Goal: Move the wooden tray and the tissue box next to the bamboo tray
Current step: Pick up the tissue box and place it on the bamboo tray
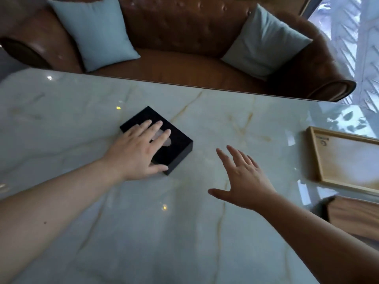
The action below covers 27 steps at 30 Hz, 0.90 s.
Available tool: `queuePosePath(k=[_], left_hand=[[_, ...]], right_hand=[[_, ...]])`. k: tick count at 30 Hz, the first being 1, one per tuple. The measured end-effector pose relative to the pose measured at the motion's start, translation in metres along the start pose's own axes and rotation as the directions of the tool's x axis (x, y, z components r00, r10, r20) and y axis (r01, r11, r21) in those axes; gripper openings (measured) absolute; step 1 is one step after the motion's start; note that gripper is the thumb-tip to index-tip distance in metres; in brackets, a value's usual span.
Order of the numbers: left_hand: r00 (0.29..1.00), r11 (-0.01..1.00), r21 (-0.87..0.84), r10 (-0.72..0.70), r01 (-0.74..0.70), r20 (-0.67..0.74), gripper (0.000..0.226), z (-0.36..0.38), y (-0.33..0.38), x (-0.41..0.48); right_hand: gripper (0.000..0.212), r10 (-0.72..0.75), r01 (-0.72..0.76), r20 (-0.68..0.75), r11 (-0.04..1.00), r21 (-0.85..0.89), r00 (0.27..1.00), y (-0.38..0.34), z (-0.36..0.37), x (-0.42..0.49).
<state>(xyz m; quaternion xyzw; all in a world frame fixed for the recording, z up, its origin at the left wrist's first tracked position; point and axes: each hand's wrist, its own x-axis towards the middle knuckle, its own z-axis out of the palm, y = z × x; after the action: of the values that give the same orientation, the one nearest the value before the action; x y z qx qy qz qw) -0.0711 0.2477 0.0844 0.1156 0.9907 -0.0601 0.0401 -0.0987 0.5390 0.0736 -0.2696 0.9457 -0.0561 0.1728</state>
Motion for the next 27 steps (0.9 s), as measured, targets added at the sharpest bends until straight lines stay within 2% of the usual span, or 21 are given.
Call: queuePosePath(k=[3, 6, 9, 12, 15, 17, 19, 20, 24, 27], left_hand=[[0.999, 0.998, -0.040, -0.044, 0.043, -0.009, 0.095, 0.002, -0.041, 0.004], [0.983, 0.957, -0.229, -0.184, 0.177, -0.009, 0.093, 0.012, -0.077, 0.019], [0.932, 0.827, -0.446, -0.358, 0.342, 0.052, 0.089, 0.029, -0.108, 0.035], [0.868, 0.693, -0.539, -0.465, 0.479, 0.173, 0.086, 0.045, -0.123, 0.046], [0.808, 0.548, -0.613, -0.513, 0.569, 0.291, 0.079, 0.065, -0.128, 0.054], [0.804, 0.480, -0.673, -0.507, 0.563, 0.311, 0.062, 0.075, -0.126, 0.058], [0.817, 0.420, -0.738, -0.487, 0.528, 0.308, 0.025, 0.082, -0.121, 0.059], [0.820, 0.390, -0.762, -0.480, 0.517, 0.310, 0.016, 0.084, -0.118, 0.059], [0.816, 0.315, -0.816, -0.498, 0.485, 0.292, 0.023, 0.087, -0.114, 0.048], [0.807, 0.339, -0.794, -0.512, 0.505, 0.295, 0.037, 0.090, -0.109, 0.032]], right_hand=[[0.110, 0.001, -0.001, 0.000, 1.000, 0.011, 1.000, -0.033, 0.003, 0.025], [0.112, 0.007, -0.007, -0.027, 1.000, 0.003, 1.000, -0.060, 0.004, 0.048], [0.116, 0.028, -0.028, -0.049, 1.000, -0.007, 0.998, -0.082, 0.005, 0.072], [0.120, 0.075, -0.076, -0.044, 0.997, -0.016, 0.996, -0.097, 0.007, 0.095], [0.124, 0.113, -0.113, -0.016, 0.991, -0.070, 0.994, -0.109, 0.012, 0.116], [0.128, 0.142, -0.139, 0.020, 0.984, -0.116, 0.990, -0.113, 0.016, 0.127], [0.130, 0.163, -0.152, 0.058, 0.976, -0.153, 0.985, -0.114, 0.020, 0.134], [0.130, 0.170, -0.157, 0.076, 0.975, -0.160, 0.982, -0.114, 0.022, 0.136], [0.127, 0.143, -0.130, 0.098, 0.983, -0.132, 0.985, -0.111, 0.024, 0.139], [0.126, 0.059, -0.043, 0.104, 0.988, -0.148, 0.993, -0.096, 0.019, 0.138]])
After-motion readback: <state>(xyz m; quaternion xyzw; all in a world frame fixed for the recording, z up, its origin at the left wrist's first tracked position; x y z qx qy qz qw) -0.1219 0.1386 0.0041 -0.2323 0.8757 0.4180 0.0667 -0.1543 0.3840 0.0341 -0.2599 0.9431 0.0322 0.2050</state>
